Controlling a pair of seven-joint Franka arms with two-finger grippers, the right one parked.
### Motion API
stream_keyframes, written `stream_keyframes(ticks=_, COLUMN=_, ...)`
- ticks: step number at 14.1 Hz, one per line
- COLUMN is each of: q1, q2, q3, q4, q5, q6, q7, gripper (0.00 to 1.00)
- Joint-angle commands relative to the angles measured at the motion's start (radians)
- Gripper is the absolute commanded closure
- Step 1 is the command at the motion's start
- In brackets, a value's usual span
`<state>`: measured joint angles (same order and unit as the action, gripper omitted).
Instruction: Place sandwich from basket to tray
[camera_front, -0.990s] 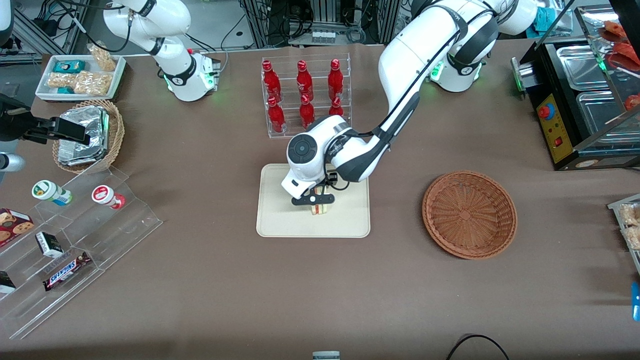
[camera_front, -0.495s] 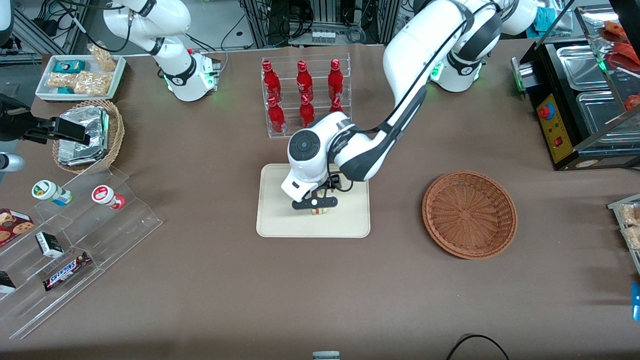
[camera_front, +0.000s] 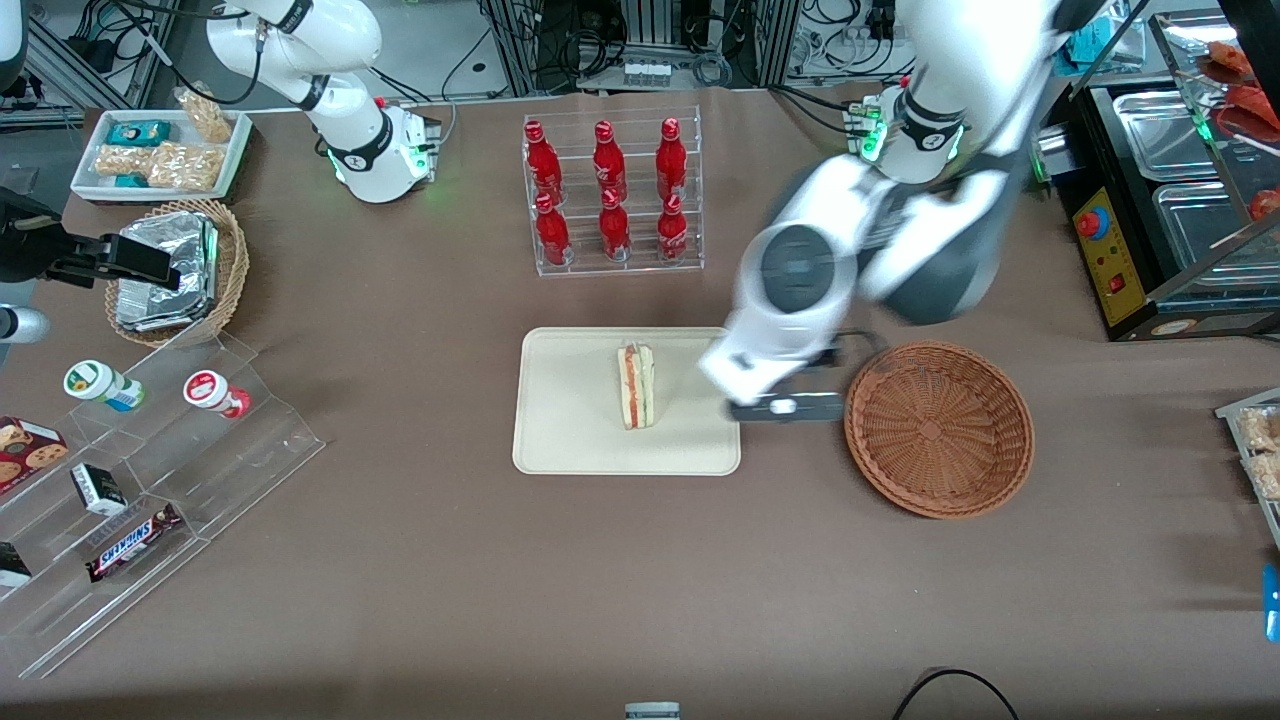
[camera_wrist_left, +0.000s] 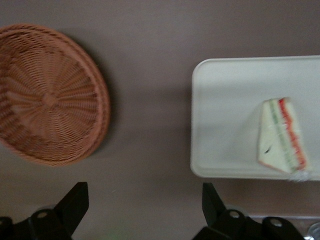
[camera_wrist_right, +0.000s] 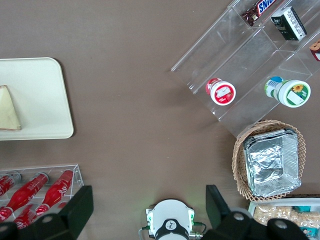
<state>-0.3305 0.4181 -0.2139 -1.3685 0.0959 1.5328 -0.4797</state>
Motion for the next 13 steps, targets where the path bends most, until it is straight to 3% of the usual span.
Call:
stream_keyframes(ticks=1, q1=0.163, q2=-0.149, q3=-0.009, q4=-0.077, q5=-0.024, q6=-0.161, q7=0.201, gripper=0.00)
stream_keyframes(ticks=5, q1=0.387, q2=-0.280, q3=-0.005, q4=-0.075, q5=-0.025, q6=-0.313, q7=0.433, gripper=0.00)
stream_keyframes(ticks=8, q1=0.436, q2=-0.335, q3=0.004, q4=-0.073, q5=-0.027, q6=-0.344, q7=0.414, gripper=0.00)
stream_keyframes(ticks=13, q1=0.430, q2=-0.340, q3=-0.002, q4=-0.029, q5=-0.065, q6=-0.384, q7=0.403, gripper=0.00)
